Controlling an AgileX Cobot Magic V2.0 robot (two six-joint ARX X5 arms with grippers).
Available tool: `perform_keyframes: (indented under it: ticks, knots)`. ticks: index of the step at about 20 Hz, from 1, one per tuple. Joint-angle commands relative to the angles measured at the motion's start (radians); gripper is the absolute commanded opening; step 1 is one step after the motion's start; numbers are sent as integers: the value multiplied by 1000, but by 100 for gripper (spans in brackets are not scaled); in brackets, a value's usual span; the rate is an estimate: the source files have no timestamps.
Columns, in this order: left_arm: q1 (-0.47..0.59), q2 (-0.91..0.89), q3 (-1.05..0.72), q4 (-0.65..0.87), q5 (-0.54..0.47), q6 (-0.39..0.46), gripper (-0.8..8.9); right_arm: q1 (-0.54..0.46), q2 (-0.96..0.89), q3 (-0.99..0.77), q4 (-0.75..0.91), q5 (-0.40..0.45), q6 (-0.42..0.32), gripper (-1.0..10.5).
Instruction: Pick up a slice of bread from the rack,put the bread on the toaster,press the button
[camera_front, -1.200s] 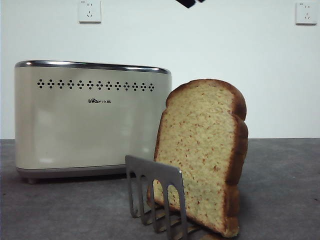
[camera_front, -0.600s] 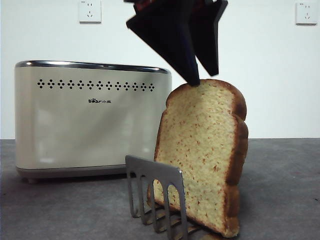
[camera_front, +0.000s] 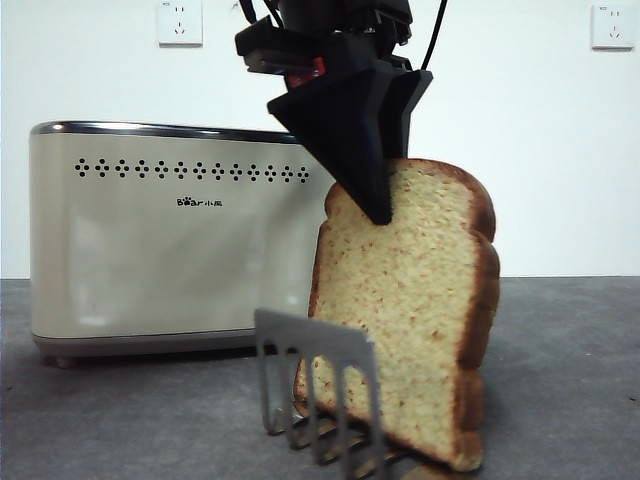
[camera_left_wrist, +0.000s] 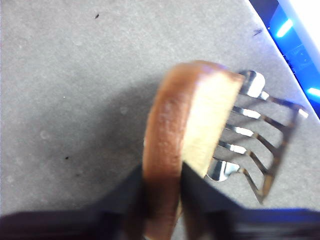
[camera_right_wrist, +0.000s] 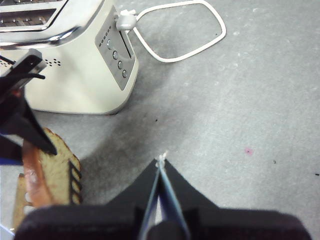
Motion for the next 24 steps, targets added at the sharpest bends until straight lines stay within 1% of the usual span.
perform_keyframes:
  ticks: [1,3,4,14,17,19,20,23,24]
  knots:
    - [2,-3,-2,-8,5,-3,21,0,0,6,-12,-4,-11,-1]
    - [-1,-23,-2,-24,5,-3,14,0,0,6,-16,-4,-12,-1]
    - [-5,-35,-2,-34,5,-3,-9,0,0,6,-16,-4,-12,-1]
    - [-19,-262,-2,-119,5,-8,-9,0,0,6,-16,-4,-12,-1]
    - [-29,-358,-2,-105,5,-74,-8,0,0,6,-26,-4,-11,-1]
    - [-31,-425,-2,-95,-11,-93,-8,0,0,6,-31,-4,-11,-1]
    - [-31,-455,-2,-96,-56,-123,-9,0,0,6,-34,-4,-11,-1]
    - [-29,-522,0,-95,-346,-328,-9,0,5,6,-47,-4,-10,-1]
    - [-23,-534,0,-101,-402,-349,-9,0,6,6,-52,-4,-10,-1]
